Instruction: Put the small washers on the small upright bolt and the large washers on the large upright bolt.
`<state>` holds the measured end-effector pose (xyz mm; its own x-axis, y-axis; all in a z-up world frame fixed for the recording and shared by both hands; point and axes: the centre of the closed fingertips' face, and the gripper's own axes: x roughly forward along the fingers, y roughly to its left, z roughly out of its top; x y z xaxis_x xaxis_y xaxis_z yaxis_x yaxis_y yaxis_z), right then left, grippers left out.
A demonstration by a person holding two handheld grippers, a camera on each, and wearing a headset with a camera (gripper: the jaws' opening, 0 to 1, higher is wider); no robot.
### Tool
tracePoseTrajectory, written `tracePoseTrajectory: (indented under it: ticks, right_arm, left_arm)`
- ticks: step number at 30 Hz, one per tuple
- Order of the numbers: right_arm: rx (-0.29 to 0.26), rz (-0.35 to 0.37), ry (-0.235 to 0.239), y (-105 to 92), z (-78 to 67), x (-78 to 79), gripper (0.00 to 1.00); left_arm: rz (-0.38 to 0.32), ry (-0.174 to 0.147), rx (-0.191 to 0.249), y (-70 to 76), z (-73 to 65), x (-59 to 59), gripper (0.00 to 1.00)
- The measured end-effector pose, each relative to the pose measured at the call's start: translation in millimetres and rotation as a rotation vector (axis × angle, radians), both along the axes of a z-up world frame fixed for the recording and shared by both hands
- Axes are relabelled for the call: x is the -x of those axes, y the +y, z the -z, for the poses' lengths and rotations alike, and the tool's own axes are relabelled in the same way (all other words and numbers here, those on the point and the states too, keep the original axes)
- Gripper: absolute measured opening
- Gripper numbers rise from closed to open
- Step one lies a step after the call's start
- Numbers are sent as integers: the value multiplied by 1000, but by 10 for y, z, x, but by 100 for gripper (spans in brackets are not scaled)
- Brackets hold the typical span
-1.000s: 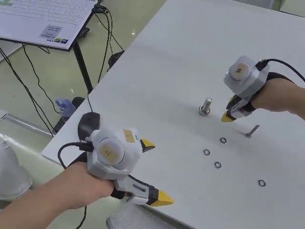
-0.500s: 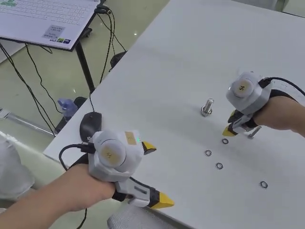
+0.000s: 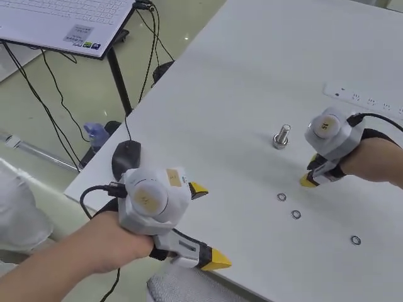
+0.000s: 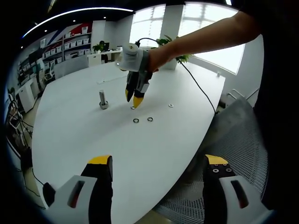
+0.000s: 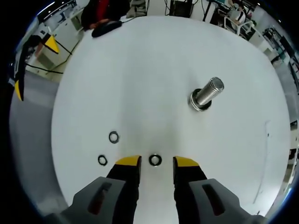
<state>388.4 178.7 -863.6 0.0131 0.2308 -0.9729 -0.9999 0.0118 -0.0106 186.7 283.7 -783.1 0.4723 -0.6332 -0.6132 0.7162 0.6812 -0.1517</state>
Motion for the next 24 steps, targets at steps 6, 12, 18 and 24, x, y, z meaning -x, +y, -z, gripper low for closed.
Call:
tracePoseTrajectory:
  ticks: [6, 12, 18, 24]
  right_arm:
    - [-8, 7, -9, -12, 49, -27, 26]
    - [3, 16, -1, -53, 96, -30, 25]
    - [-5, 22, 0, -48, 101, -27, 24]
    - [-4, 25, -3, -48, 102, -11, 20]
  left_arm:
    - [-1, -8, 9, -35, -35, -14, 79]
    - [-1, -8, 6, -41, -34, -13, 79]
    - [-5, -9, -6, -25, -20, -20, 80]
    - [0, -7, -10, -40, -8, -17, 79]
